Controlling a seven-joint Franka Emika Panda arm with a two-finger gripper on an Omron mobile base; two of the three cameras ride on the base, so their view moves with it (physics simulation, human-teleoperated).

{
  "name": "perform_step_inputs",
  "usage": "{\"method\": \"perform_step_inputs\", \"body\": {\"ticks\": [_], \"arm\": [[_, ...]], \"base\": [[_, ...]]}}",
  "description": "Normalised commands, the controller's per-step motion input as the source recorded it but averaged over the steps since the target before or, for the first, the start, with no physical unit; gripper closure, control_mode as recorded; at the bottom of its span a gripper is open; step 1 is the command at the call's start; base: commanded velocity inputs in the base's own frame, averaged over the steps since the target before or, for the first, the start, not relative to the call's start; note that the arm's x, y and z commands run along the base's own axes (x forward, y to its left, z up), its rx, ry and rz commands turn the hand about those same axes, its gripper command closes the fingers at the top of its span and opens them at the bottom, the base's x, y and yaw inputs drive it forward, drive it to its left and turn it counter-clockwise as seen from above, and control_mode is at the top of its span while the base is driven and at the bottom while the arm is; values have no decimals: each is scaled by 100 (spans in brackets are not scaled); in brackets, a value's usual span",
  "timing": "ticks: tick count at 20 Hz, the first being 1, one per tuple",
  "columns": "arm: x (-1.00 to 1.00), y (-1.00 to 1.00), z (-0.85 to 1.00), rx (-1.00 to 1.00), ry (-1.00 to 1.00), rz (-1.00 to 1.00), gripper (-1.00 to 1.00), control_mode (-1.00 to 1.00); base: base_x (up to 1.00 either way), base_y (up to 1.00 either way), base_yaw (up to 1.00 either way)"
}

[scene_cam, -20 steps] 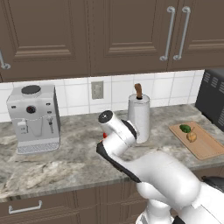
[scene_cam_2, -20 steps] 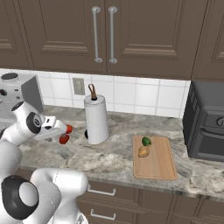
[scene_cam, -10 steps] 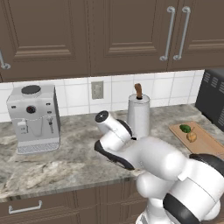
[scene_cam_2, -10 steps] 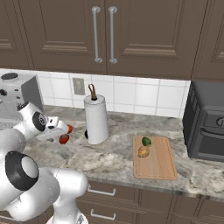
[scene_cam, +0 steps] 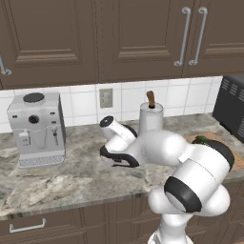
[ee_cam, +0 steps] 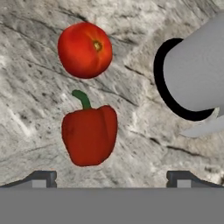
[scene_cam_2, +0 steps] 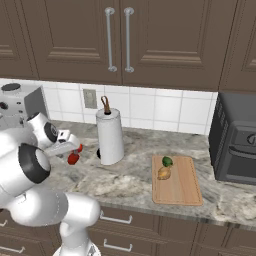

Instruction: Place the avocado, onion, tomato, and bell pepper on the cutting board.

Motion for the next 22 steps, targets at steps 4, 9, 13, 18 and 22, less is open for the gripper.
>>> {"method": "perform_step_inputs", "body": {"ticks": [4, 9, 13, 18, 22], "arm": [[26, 9, -19, 3, 5, -1, -100, -100], [17, 1, -24, 2, 4, -2, -100, -100], [-8, -1, -26, 6, 0, -6, -100, -100], [-3, -7, -18, 4, 0, -8, -100, -100], [-1, -30, -7, 1, -3, -9, -100, -100]], "base": [[0, 0, 0], [0, 0, 0], [0, 0, 0], [0, 0, 0], [0, 0, 0]]}}
